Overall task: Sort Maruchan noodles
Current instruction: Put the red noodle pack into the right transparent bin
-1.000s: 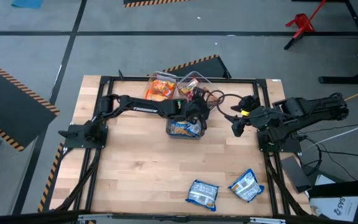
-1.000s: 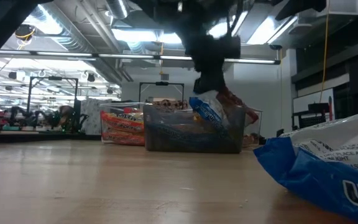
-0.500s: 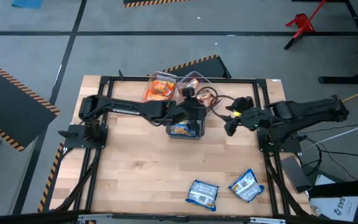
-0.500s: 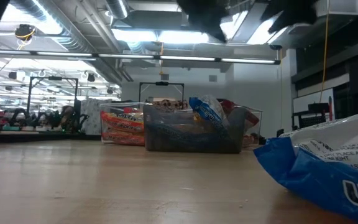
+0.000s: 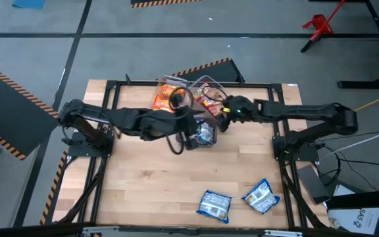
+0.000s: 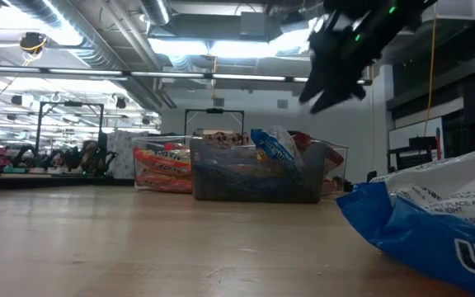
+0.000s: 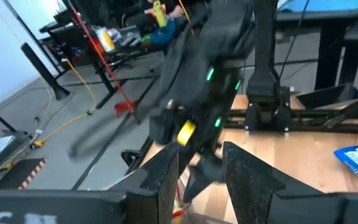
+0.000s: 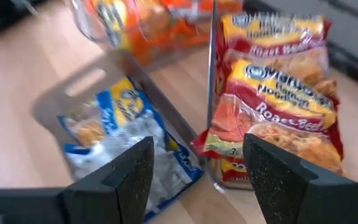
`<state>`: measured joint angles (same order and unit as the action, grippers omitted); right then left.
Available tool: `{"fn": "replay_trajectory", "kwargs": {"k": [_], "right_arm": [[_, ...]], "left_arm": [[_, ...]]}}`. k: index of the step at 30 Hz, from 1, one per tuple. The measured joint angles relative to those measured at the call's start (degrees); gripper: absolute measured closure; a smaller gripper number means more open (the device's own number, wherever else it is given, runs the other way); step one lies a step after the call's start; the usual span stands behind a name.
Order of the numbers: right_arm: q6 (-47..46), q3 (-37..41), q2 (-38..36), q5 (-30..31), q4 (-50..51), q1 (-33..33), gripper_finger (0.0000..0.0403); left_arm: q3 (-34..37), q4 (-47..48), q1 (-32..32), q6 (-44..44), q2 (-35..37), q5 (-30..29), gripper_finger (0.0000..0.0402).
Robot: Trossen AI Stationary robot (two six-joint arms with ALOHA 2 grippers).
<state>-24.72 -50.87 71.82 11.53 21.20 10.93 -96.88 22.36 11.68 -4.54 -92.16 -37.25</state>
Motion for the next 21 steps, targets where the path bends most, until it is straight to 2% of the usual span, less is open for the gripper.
{"fn": "replay_trajectory", "kwargs": {"k": [5,10,16,21], "right_arm": [[2.5,0.0,7.0,-3.1,-0.7,4.5,0.0173],[3.8,0.0,10.4,-5.0,-1.0,7.2,0.0173],[4.1,-0.3,10.0,-8.8,0.2,8.7,0.0173],[4.2,-2.8,8.0,-9.1,2.1,8.6,0.0173]], "left_arm": [[0.1,0.6,2.9,0.5,2.1,-4.3,0.0282],[0.0,0.8,5.0,0.8,3.3,-9.4,0.0282],[0.0,0.8,6.4,1.0,3.4,-14.3,0.0282],[0.0,1.1,6.4,1.5,3.4,-14.8,0.0282]]}}
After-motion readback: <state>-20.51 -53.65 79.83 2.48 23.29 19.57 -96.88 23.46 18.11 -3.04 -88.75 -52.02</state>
